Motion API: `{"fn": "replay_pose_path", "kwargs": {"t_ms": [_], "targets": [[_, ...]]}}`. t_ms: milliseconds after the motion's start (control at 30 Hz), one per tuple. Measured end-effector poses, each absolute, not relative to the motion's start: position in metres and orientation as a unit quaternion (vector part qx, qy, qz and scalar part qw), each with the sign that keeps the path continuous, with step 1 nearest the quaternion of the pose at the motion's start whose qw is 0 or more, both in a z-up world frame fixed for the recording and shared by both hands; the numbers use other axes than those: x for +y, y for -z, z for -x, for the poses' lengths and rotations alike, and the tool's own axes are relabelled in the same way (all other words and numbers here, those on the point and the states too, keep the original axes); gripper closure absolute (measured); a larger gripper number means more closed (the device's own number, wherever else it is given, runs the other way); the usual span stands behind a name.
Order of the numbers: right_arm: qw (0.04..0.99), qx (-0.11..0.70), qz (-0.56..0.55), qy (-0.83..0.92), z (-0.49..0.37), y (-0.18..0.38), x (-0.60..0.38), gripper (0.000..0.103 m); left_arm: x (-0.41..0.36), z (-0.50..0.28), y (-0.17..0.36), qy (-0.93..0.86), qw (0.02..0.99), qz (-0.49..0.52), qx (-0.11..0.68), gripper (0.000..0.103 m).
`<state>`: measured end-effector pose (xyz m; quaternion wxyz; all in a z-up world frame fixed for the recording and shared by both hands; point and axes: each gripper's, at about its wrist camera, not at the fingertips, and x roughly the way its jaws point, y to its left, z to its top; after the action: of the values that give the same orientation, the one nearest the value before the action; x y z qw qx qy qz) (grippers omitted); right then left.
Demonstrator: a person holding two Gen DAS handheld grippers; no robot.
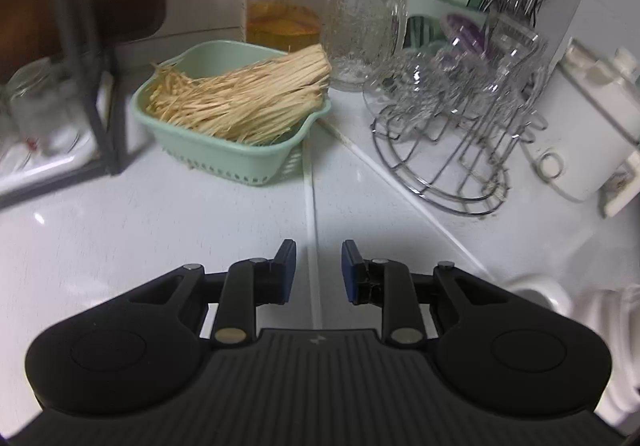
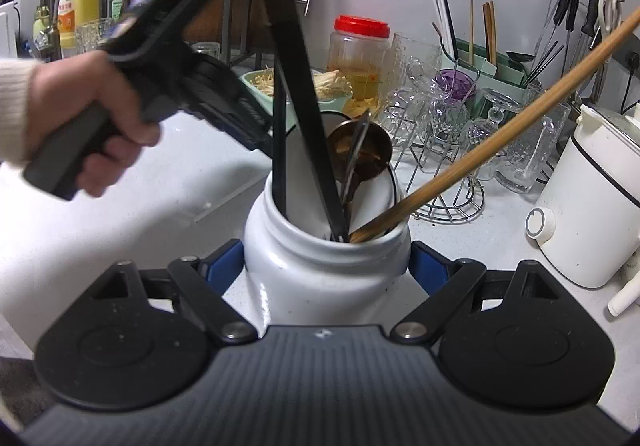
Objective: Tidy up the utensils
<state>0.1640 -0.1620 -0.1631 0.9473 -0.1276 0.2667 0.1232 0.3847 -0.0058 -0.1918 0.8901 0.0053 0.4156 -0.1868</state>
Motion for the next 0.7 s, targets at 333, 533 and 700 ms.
{"fn": "replay_pose_path", "kwargs": {"t_ms": [333, 533, 700], "targets": [[0.947, 0.278, 0.124, -0.105, -0.173, 0.162, -0.159, 0.012, -0.025, -0.416, 0.211, 0.201, 0.879, -0.053, 0.428, 0.076], [0.946, 0.283, 0.124, -0.1, -0.178, 0.16, -0.155, 0.012, -0.038, -0.422, 0.209, 0.188, 0.875, -0.095, 0.437, 0.096], [0.947, 0.281, 0.121, -0.102, -0.18, 0.162, -0.157, 0.012, -0.035, -0.414, 0.207, 0.17, 0.869, -0.091, 0.455, 0.097]]}}
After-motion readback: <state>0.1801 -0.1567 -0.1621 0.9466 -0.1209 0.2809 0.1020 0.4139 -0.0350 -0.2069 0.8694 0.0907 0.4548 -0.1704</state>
